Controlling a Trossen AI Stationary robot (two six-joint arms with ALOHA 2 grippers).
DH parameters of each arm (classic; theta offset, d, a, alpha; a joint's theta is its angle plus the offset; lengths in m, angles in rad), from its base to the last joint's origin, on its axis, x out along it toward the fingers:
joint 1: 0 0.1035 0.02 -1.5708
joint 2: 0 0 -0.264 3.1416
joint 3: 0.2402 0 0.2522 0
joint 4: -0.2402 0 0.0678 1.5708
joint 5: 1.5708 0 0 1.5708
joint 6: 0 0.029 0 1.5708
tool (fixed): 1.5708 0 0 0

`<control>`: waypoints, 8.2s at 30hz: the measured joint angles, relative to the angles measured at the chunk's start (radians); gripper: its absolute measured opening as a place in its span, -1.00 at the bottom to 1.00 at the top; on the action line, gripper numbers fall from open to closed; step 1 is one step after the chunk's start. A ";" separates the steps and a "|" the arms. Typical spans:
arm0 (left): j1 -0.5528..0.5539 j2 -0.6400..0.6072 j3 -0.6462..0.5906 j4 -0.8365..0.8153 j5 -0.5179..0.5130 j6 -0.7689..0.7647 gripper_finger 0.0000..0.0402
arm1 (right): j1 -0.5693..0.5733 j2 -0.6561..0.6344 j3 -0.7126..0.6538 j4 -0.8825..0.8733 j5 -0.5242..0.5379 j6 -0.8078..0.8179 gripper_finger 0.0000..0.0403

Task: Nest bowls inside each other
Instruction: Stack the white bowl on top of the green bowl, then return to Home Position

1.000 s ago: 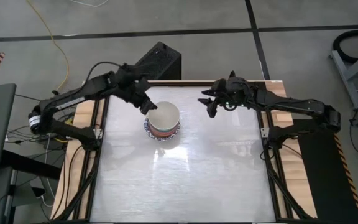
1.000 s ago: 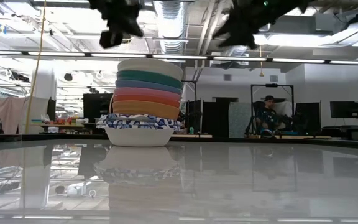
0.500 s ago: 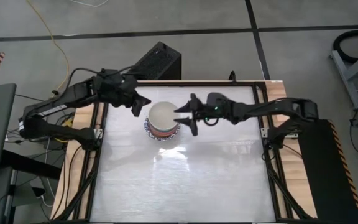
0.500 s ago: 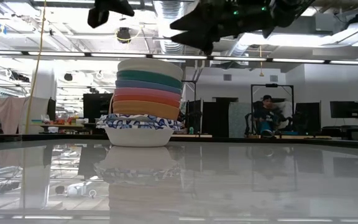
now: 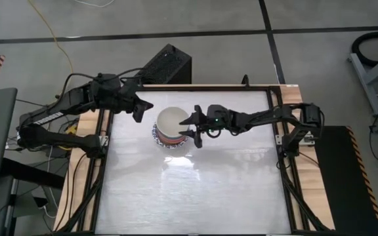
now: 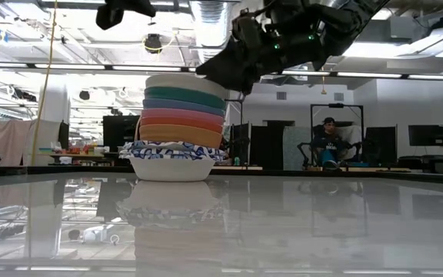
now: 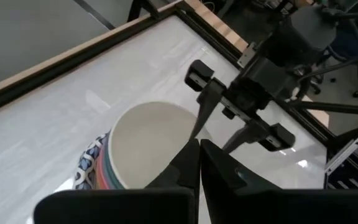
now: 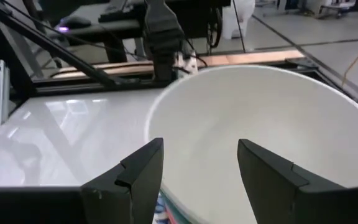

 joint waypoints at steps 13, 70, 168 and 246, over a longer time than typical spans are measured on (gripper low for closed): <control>0.004 -0.012 -0.001 -0.016 -0.012 0.011 -1.00 | -0.008 -0.092 0.000 0.070 0.040 -0.019 0.13; -0.055 -0.853 -1.020 0.997 -0.002 0.005 -1.00 | 0.006 -1.641 -0.708 -0.368 0.119 0.201 0.13; -0.394 -0.875 -1.245 0.798 -0.114 0.207 -1.00 | 0.000 -1.650 -0.950 -0.453 0.120 -0.023 0.13; -0.393 -1.014 -1.244 0.727 -0.063 0.205 -1.00 | 0.000 -1.646 -0.950 -0.455 0.120 -0.022 0.13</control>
